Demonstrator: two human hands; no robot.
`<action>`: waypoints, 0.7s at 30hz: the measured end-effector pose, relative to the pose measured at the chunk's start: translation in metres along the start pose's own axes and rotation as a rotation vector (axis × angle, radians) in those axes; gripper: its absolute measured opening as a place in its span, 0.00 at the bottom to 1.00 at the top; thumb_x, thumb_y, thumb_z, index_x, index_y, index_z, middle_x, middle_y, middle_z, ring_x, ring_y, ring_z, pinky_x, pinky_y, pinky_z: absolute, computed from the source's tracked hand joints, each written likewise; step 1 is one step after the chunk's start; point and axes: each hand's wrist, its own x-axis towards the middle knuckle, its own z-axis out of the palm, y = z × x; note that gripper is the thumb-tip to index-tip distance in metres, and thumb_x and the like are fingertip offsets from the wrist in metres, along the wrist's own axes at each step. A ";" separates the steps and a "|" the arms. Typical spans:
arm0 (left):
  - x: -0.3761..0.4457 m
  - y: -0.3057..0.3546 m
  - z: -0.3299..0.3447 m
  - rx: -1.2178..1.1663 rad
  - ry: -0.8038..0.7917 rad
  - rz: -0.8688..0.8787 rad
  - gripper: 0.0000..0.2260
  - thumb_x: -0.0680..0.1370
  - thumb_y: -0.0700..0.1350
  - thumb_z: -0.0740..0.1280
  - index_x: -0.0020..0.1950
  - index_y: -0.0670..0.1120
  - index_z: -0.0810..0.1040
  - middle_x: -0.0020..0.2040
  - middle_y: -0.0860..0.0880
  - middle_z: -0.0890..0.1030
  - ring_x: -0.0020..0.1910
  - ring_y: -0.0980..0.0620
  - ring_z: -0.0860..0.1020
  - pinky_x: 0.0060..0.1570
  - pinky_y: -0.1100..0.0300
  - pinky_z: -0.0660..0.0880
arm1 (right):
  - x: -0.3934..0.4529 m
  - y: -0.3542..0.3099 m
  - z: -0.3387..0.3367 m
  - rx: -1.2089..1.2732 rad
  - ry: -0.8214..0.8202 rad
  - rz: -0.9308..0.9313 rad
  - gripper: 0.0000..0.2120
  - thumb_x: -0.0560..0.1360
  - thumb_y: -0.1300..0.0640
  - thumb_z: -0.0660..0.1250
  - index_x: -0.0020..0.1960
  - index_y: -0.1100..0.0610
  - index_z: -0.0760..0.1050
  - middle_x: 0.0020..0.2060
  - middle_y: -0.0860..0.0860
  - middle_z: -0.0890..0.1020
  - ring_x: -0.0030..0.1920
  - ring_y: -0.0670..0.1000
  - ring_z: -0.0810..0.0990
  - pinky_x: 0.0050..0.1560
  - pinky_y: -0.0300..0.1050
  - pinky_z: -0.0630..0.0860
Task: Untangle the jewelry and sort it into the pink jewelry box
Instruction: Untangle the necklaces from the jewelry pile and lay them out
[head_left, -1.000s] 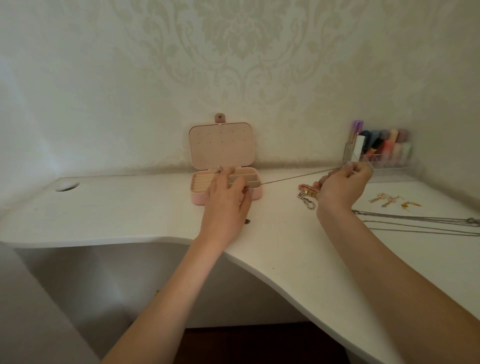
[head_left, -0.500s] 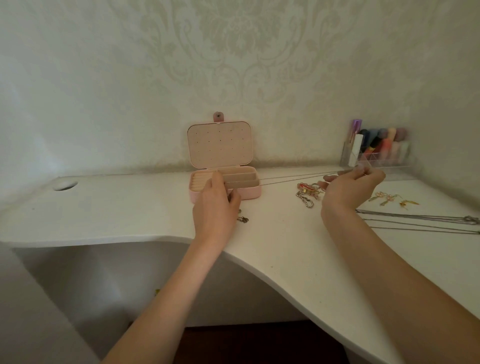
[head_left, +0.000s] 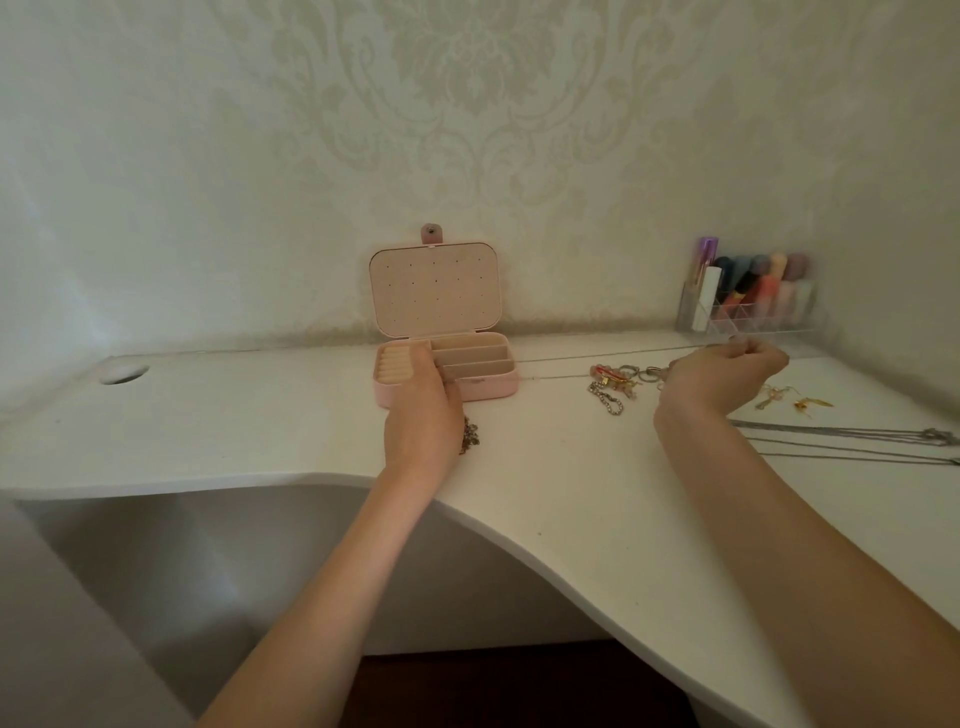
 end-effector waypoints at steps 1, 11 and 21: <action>0.000 -0.001 0.000 0.012 0.006 -0.015 0.06 0.80 0.38 0.53 0.56 0.42 0.64 0.34 0.52 0.70 0.35 0.43 0.73 0.32 0.55 0.65 | 0.000 -0.001 0.000 0.000 0.007 -0.015 0.04 0.82 0.61 0.49 0.51 0.57 0.61 0.47 0.46 0.70 0.47 0.48 0.75 0.44 0.35 0.74; 0.006 -0.010 0.000 -0.043 0.104 -0.156 0.07 0.78 0.37 0.56 0.56 0.41 0.67 0.42 0.46 0.73 0.41 0.44 0.71 0.38 0.55 0.65 | 0.001 -0.012 -0.011 0.095 0.055 -0.020 0.04 0.80 0.60 0.49 0.50 0.53 0.60 0.52 0.52 0.74 0.47 0.52 0.73 0.58 0.60 0.76; 0.006 -0.008 0.000 -0.142 0.003 -0.079 0.13 0.72 0.34 0.61 0.56 0.42 0.70 0.36 0.50 0.75 0.40 0.47 0.74 0.37 0.59 0.65 | -0.011 -0.014 0.004 -0.097 -0.519 0.029 0.03 0.82 0.58 0.54 0.54 0.56 0.66 0.36 0.50 0.73 0.25 0.45 0.67 0.23 0.37 0.68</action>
